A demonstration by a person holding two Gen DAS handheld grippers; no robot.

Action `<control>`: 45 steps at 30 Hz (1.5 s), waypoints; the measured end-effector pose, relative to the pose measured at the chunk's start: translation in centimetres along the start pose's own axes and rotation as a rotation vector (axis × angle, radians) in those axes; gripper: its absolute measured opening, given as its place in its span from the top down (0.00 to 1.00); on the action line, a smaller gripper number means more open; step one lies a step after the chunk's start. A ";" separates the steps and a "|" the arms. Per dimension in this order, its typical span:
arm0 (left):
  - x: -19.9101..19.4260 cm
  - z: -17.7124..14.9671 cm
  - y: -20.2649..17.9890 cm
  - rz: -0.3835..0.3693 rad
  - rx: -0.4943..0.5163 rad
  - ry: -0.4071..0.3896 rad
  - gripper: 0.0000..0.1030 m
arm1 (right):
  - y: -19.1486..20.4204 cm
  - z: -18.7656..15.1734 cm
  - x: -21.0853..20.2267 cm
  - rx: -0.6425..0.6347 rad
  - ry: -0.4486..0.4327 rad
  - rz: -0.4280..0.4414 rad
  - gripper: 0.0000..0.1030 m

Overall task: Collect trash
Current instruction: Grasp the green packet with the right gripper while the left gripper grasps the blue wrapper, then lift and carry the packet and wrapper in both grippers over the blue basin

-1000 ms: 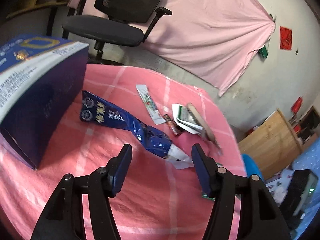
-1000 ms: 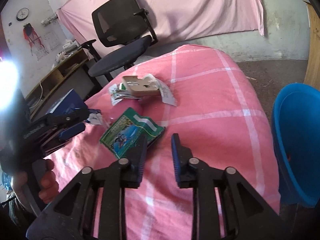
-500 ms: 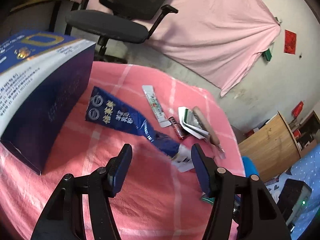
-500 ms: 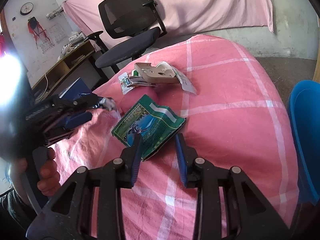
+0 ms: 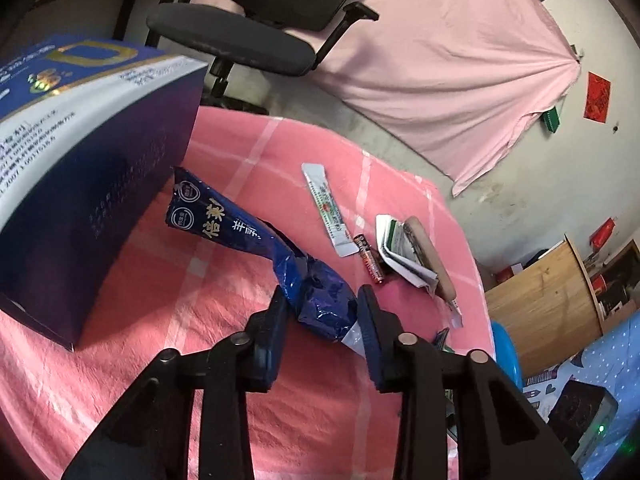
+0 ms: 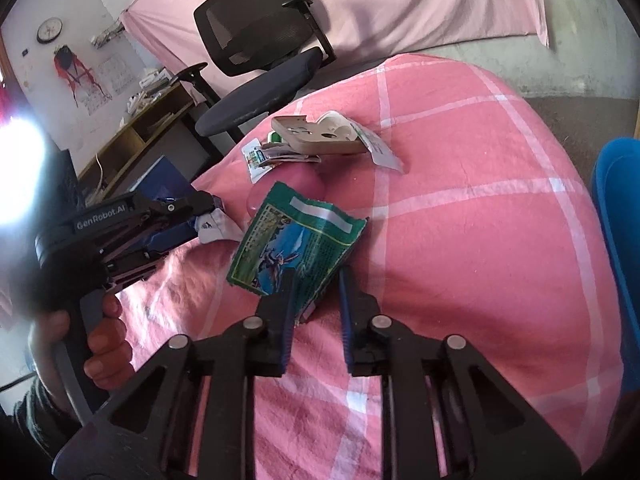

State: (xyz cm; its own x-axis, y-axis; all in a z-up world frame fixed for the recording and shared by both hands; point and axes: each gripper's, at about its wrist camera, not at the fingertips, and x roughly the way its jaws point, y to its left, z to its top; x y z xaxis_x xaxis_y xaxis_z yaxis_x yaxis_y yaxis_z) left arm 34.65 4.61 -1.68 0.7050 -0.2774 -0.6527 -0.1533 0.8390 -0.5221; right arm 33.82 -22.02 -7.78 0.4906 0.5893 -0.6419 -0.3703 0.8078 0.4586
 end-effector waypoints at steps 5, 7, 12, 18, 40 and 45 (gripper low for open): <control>-1.1 -0.7 -0.9 0.002 0.069 -0.039 0.80 | -0.2 -0.1 -0.2 0.022 -0.012 0.013 0.87; -1.5 -1.0 -1.3 0.009 0.097 -0.057 0.82 | 0.3 -0.2 -0.5 0.004 -0.028 0.004 0.88; -2.7 -2.5 -2.6 0.033 0.171 -0.106 0.84 | 1.2 -0.5 -2.1 -0.043 -0.096 -0.018 0.88; -3.8 -4.3 -5.2 0.086 0.285 -0.175 0.85 | 2.5 -0.8 -5.2 -0.134 -0.226 -0.079 0.88; -6.9 -10.8 -21.1 -0.025 0.691 -0.430 0.86 | 0.2 -2.8 -20.3 -0.195 -0.786 -0.372 0.88; -5.4 -12.9 -25.8 -0.120 0.776 -0.415 0.86 | -2.4 -3.8 -23.2 -0.146 -0.838 -0.489 0.88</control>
State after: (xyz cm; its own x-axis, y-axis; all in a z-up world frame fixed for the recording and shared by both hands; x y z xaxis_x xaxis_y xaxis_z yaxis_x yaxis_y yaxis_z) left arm 25.88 -21.57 8.20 0.9035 -0.3180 -0.2875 0.3441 0.9379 0.0440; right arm 20.34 -37.70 3.67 0.9960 0.0539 -0.0710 -0.0435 0.9890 0.1414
